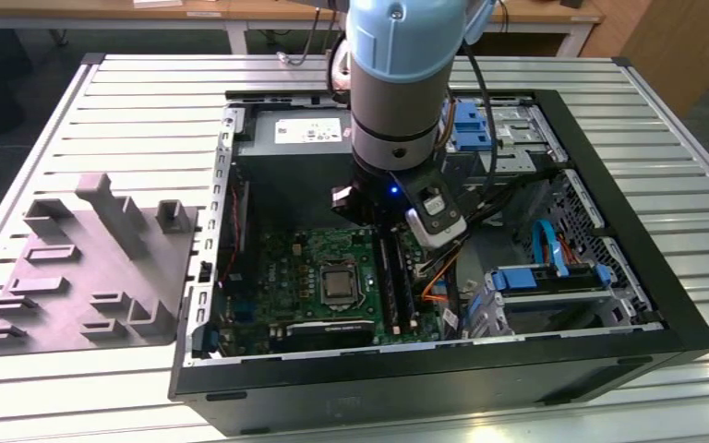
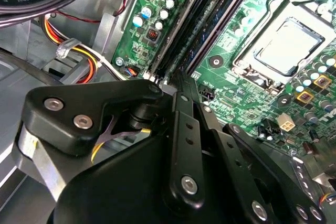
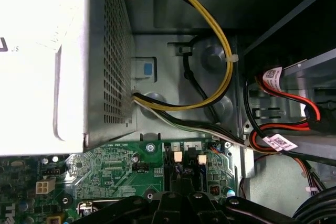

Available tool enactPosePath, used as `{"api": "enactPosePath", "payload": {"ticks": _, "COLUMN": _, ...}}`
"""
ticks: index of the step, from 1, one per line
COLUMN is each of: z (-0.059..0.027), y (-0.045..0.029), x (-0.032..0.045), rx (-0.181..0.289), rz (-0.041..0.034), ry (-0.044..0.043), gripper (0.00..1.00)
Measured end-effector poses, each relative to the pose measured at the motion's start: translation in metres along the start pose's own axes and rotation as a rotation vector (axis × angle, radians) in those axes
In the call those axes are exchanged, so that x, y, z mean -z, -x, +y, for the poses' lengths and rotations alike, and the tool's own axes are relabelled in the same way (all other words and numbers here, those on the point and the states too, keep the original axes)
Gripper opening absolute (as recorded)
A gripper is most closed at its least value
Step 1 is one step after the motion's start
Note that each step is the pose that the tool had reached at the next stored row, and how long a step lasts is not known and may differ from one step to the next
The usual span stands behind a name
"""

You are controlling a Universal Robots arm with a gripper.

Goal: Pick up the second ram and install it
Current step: 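Press down the second ram until it locks into place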

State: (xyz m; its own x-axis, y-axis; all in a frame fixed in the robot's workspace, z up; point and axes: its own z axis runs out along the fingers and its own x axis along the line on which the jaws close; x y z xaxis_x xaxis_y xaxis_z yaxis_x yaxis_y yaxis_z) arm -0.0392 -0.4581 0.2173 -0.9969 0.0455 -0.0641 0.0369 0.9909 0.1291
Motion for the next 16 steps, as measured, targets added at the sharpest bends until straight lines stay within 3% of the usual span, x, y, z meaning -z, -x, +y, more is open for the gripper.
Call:
{"api": "enactPosePath", "payload": {"ticks": 7, "z": -0.0001, "y": -0.0001, "x": -0.001, "rx": 0.0, "rz": 0.0, "ry": -0.0002, "gripper": 0.11}}
{"api": "enactPosePath", "payload": {"ticks": 12, "z": 0.0011, "y": 0.0006, "x": 0.0085, "rx": 0.0, "rz": -0.0001, "ry": -0.0017, "gripper": 0.11}}
{"api": "enactPosePath", "payload": {"ticks": 16, "z": 0.0012, "y": 0.0006, "x": 0.0091, "rx": 0.0, "rz": -0.0002, "ry": -0.0018, "gripper": 0.11}}
